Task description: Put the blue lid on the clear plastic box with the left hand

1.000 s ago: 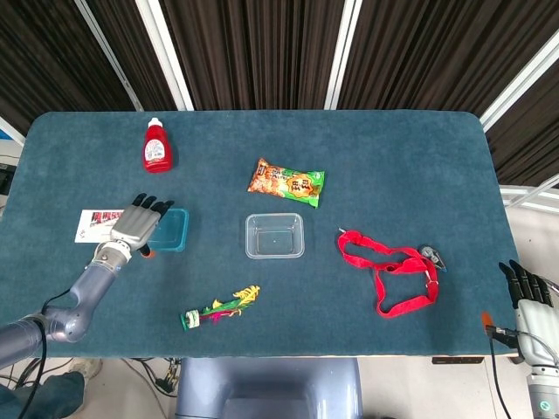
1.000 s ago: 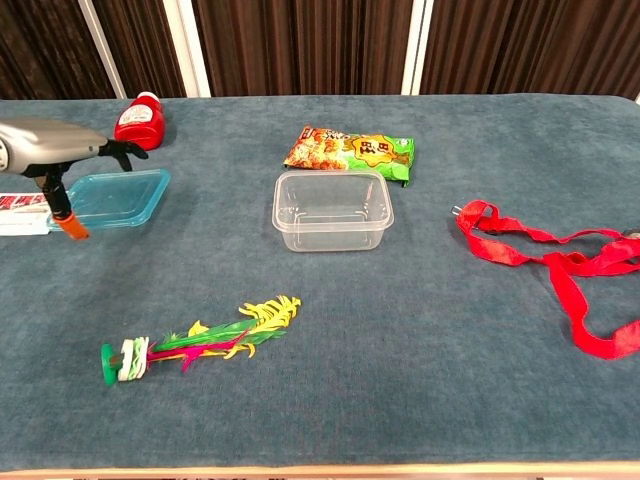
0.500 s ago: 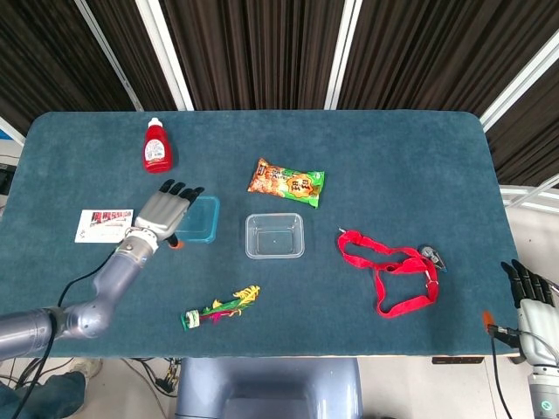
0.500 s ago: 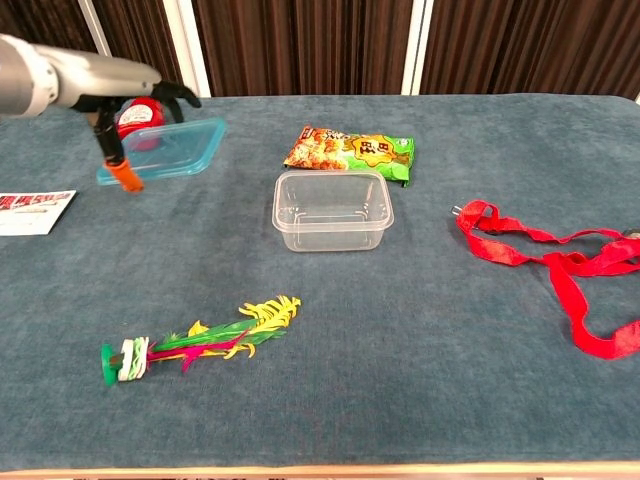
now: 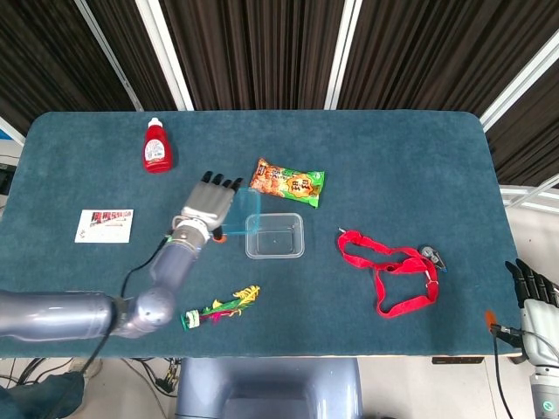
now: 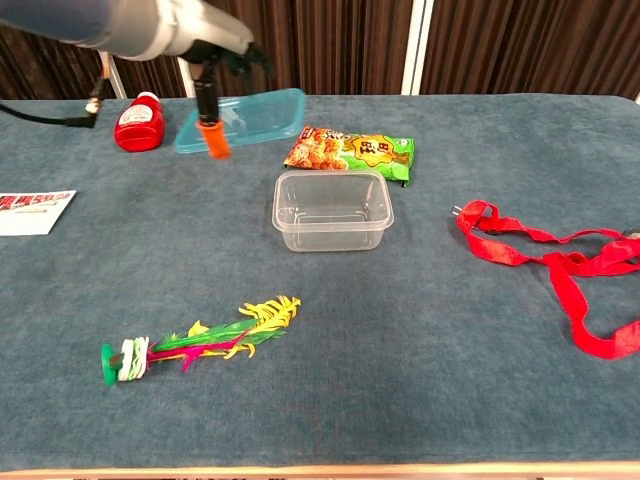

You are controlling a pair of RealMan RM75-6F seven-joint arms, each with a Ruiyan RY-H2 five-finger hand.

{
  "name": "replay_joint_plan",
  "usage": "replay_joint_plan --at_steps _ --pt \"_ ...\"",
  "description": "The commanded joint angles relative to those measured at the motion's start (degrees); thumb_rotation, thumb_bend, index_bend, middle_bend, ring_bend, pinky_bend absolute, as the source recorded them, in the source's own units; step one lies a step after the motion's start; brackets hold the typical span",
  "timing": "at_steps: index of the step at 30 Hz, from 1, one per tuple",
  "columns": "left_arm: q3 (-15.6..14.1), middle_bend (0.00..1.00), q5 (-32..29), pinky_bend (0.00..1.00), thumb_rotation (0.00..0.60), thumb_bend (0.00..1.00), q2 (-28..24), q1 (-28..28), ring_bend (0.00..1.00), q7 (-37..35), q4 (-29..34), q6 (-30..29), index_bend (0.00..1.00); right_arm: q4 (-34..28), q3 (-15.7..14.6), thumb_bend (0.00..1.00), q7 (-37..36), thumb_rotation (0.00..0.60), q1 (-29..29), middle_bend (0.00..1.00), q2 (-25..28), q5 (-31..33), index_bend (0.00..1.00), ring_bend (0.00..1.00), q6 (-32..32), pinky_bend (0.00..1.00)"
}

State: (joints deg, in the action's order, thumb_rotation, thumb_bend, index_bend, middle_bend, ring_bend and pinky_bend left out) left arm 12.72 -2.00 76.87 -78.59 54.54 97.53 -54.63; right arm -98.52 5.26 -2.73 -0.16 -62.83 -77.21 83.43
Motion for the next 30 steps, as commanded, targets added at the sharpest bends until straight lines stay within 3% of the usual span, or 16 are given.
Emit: replay_joint_plan --at_steps 1,10,30 --pt "0.81 0.39 -4.8 0.02 0.6 0.2 2.73 -3.61 0.04 3.42 -1.06 -2.37 0.0 -0.03 0.12 0.39 -0.03 0.6 0.08 0.04 -0.02 0.19 0.08 0.02 0.14 0.0" --pt "1.97 0.39 -8.54 0.02 0.6 0.2 8.93 -7.06 0.04 5.78 -6.1 -4.26 0.0 0.03 0.46 0.39 -0.06 0.6 0.21 0.04 -0.11 0.71 0.08 0.02 0.37 0.0" --pt "3.48 0.39 -7.19 0.02 0.6 0.2 18.36 -7.85 0.04 6.93 -12.73 -5.89 0.0 0.13 0.66 0.39 -0.27 0.6 0.25 0.04 -0.12 1.14 0.08 0.02 0.1 0.0"
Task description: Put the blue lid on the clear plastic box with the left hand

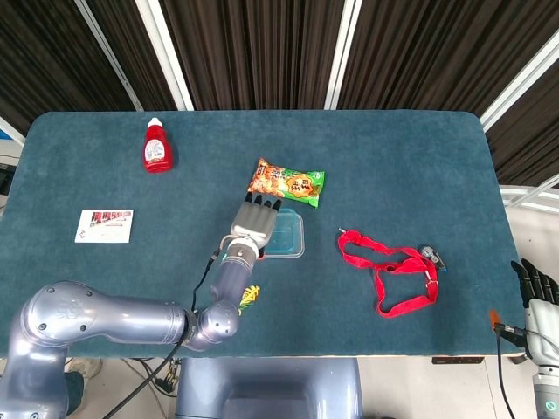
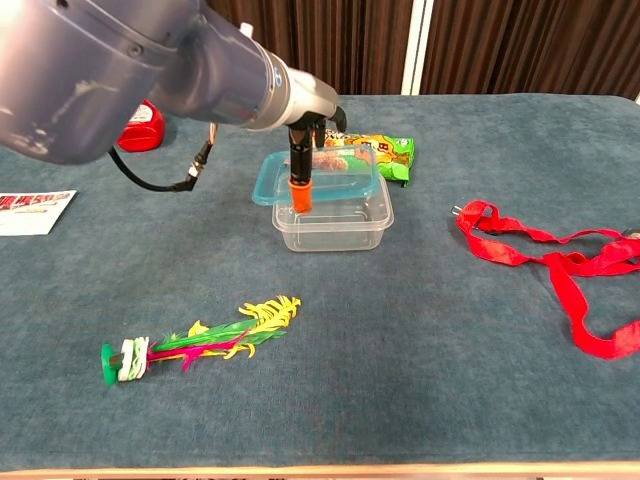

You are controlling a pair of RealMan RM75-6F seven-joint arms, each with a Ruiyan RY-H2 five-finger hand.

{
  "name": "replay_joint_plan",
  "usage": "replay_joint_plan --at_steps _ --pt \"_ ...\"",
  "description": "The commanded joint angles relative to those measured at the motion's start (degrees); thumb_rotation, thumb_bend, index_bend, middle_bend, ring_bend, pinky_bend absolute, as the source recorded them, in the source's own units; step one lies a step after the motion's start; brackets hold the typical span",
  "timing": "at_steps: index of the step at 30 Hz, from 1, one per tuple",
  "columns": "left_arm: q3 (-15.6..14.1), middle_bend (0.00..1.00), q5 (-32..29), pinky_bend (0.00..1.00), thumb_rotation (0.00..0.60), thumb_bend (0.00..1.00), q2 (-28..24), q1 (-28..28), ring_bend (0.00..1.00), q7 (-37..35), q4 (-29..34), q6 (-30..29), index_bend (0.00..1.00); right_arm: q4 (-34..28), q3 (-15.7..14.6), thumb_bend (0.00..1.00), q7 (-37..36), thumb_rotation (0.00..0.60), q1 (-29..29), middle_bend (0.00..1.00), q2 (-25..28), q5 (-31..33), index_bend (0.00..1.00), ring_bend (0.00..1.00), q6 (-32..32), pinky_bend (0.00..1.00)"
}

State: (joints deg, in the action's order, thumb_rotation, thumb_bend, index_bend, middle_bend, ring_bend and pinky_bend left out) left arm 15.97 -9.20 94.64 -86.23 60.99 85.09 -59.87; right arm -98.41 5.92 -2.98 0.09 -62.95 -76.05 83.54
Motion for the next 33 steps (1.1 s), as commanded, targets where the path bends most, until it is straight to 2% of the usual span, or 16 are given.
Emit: replay_joint_plan --at_steps 1,11,33 --pt "0.35 0.39 0.11 0.02 0.6 0.2 0.93 -0.31 0.04 0.74 -0.41 -1.11 0.0 -0.01 0.0 0.39 -0.04 0.6 -0.01 0.04 0.01 -0.03 0.08 0.02 -0.03 0.0" --pt "1.78 0.38 0.02 0.02 0.6 0.2 3.24 -0.35 0.04 2.83 -1.46 -4.37 0.0 -0.08 0.0 0.39 -0.36 0.6 -0.03 0.04 0.14 -0.11 0.08 0.02 -0.21 0.0" --pt "4.46 0.38 1.39 0.02 0.6 0.19 7.63 1.28 0.04 5.77 -5.82 -4.76 0.0 -0.24 0.07 0.39 -0.61 0.6 0.01 0.04 0.3 0.15 0.08 0.02 -0.42 0.0"
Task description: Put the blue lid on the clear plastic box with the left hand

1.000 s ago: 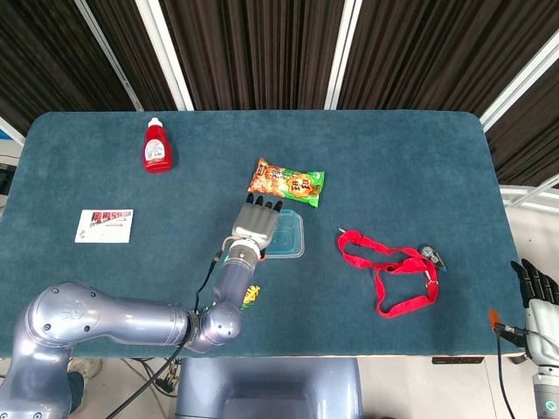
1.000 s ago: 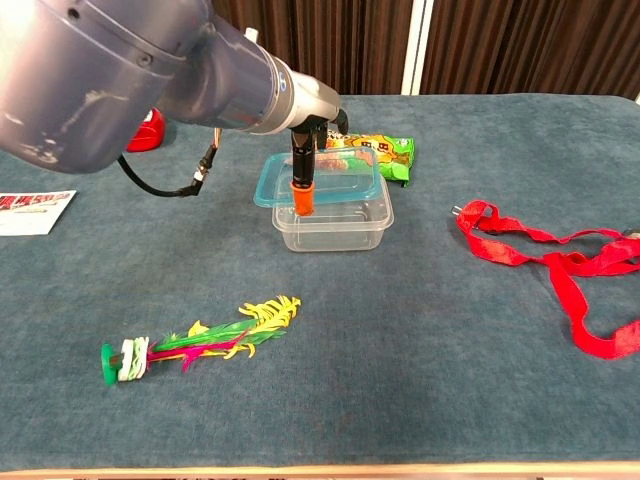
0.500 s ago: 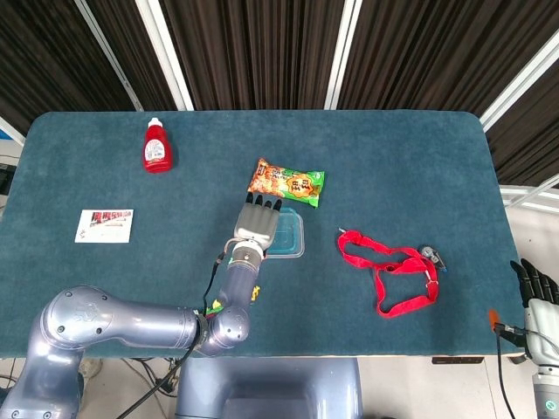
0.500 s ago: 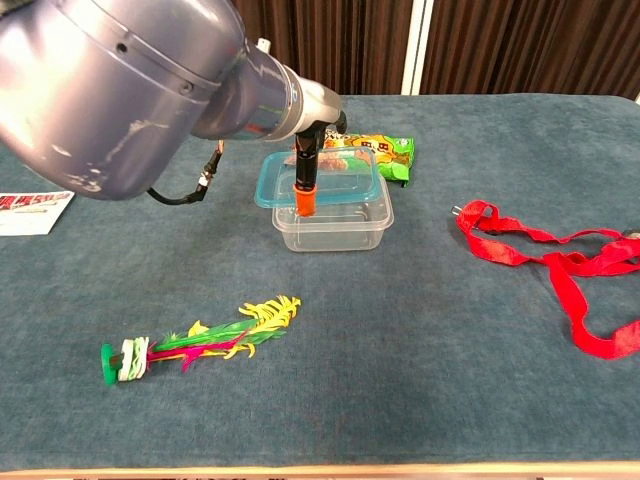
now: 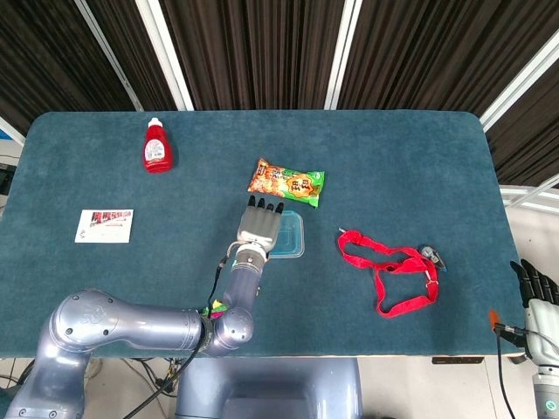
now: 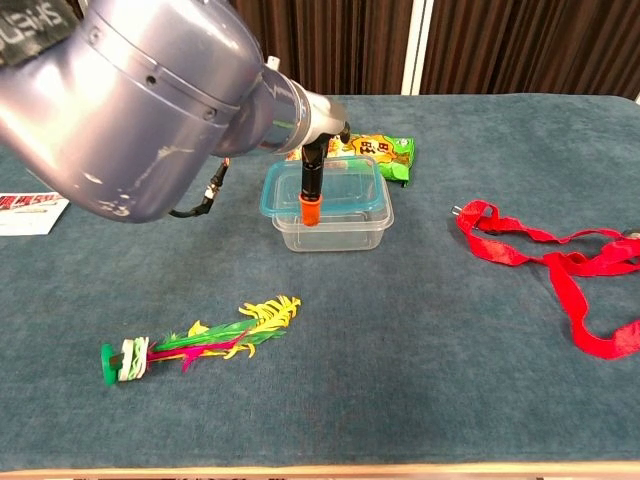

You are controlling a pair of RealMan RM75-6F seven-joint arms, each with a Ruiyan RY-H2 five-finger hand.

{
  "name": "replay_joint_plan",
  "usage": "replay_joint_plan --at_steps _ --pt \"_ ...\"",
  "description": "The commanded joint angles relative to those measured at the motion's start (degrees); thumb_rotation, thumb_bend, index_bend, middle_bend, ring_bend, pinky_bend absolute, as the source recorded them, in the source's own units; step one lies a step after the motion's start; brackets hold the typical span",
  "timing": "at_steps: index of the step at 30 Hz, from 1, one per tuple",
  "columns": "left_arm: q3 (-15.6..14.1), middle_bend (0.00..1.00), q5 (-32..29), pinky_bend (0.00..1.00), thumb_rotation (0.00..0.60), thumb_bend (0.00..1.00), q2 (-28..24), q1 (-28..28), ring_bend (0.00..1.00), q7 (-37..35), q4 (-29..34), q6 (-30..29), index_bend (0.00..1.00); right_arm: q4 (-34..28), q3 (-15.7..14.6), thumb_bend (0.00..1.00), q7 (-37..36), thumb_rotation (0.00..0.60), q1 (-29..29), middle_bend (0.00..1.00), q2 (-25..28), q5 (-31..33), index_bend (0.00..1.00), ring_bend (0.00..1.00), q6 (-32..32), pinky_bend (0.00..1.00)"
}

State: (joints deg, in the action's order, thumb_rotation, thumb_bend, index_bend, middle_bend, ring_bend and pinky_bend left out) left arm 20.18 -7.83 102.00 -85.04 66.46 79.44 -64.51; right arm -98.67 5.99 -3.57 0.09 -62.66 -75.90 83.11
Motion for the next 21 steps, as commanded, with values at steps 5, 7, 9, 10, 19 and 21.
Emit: replay_joint_plan --at_steps 5,7,9,10,19,21 --pt "0.74 0.38 0.33 0.02 0.6 0.19 0.81 0.3 0.04 1.18 -0.45 -0.61 0.0 0.01 -0.01 0.39 -0.08 0.6 0.01 0.04 0.02 -0.05 0.08 0.02 -0.01 0.0" --pt "0.88 0.38 0.47 0.02 0.6 0.19 1.05 0.43 0.04 1.48 -0.71 -0.64 0.0 -0.02 -0.01 0.39 -0.1 0.6 0.02 0.04 0.03 0.02 0.08 0.02 -0.05 0.0" --pt "1.12 0.38 0.69 0.02 0.6 0.19 1.34 0.68 0.04 1.58 -0.98 -0.47 0.0 -0.05 0.01 0.39 -0.11 0.6 0.04 0.04 0.03 0.15 0.08 0.02 -0.08 0.0" --pt "1.2 0.38 0.8 0.02 0.6 0.19 1.42 0.76 0.04 1.6 -1.06 -0.44 0.0 -0.05 0.02 0.39 -0.09 0.6 0.04 0.04 0.03 0.17 0.08 0.02 -0.09 0.0" --pt "2.09 0.38 1.44 0.02 0.6 0.19 2.35 1.26 0.04 2.59 -2.0 -0.37 0.0 -0.14 -0.05 0.39 -0.15 0.6 0.0 0.04 0.07 0.11 0.08 0.02 -0.27 0.0" --pt "2.25 0.38 1.56 0.02 0.6 0.19 2.65 1.36 0.04 2.84 -2.26 -0.28 0.0 -0.14 -0.05 0.39 -0.17 0.6 0.0 0.04 0.11 0.1 0.08 0.02 -0.27 0.0"
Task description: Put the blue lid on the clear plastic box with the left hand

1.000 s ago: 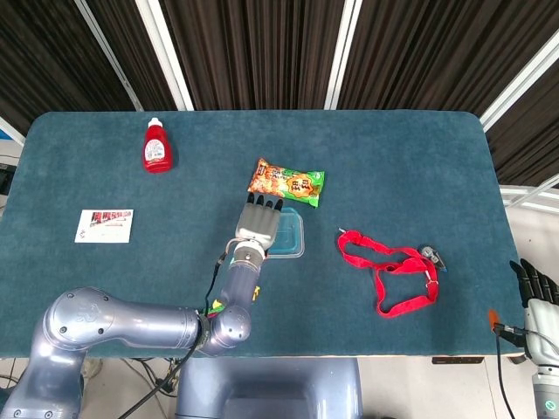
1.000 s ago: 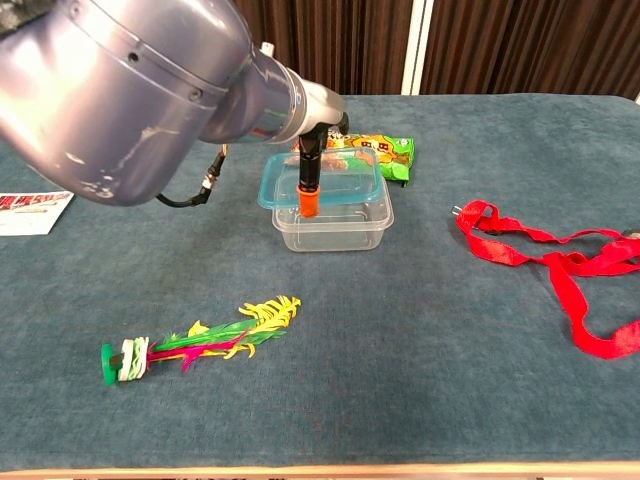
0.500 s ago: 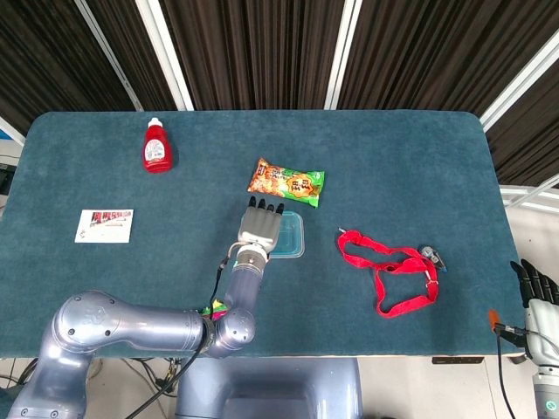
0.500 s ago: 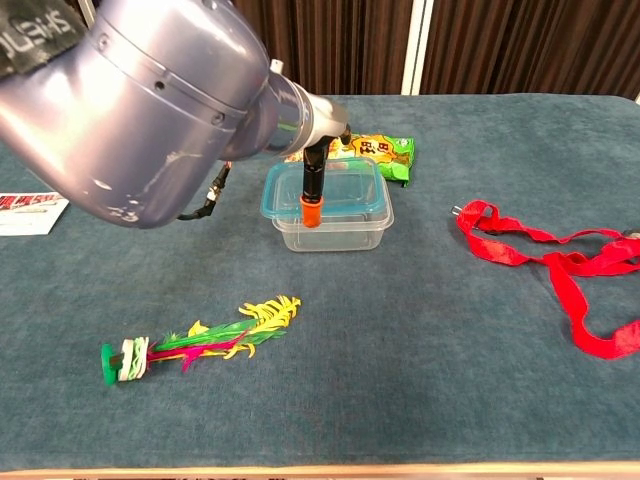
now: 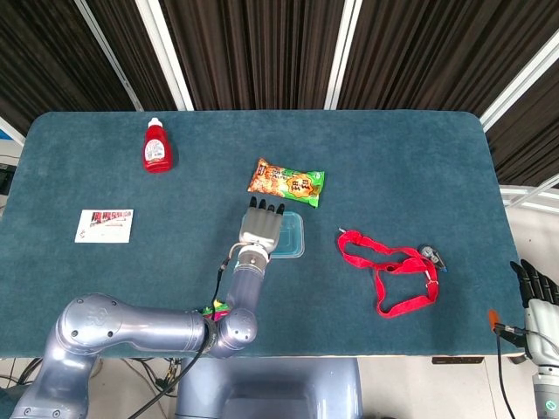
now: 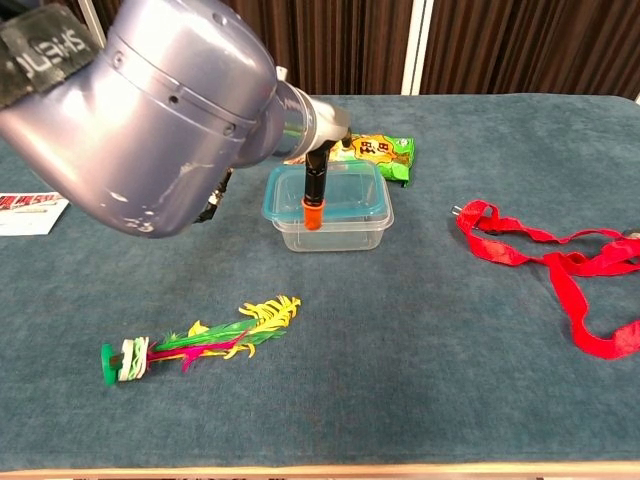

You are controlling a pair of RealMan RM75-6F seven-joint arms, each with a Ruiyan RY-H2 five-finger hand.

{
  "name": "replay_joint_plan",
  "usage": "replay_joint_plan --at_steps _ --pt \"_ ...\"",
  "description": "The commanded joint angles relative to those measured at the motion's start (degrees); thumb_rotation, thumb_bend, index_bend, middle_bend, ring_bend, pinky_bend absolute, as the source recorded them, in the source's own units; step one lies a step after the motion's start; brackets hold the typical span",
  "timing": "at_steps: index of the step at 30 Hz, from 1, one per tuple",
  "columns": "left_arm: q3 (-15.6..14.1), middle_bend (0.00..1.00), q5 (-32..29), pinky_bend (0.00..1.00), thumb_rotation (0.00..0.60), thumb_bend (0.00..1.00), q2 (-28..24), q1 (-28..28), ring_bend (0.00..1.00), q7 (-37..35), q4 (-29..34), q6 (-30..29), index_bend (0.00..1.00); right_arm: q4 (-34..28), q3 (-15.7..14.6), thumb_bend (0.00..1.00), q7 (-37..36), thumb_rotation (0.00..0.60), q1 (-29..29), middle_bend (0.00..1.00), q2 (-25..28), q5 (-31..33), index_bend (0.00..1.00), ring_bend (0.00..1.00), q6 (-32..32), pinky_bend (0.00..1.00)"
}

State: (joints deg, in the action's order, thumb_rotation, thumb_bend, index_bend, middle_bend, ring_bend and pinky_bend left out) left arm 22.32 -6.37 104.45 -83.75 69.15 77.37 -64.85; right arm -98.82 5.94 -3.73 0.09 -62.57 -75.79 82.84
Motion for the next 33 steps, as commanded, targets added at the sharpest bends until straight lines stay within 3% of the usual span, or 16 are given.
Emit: replay_joint_plan --at_steps 1,33 --pt "0.19 0.38 0.18 0.02 0.6 0.19 0.33 0.11 0.04 0.3 -0.34 0.07 0.0 0.0 0.0 0.39 -0.02 0.6 0.01 0.04 0.02 -0.02 0.08 0.02 0.01 0.0" --pt "1.82 0.38 2.83 0.02 0.6 0.19 2.37 1.47 0.04 2.53 -1.27 -0.48 0.0 -0.04 0.0 0.39 -0.08 0.6 -0.02 0.04 0.08 0.06 0.08 0.02 -0.13 0.0"
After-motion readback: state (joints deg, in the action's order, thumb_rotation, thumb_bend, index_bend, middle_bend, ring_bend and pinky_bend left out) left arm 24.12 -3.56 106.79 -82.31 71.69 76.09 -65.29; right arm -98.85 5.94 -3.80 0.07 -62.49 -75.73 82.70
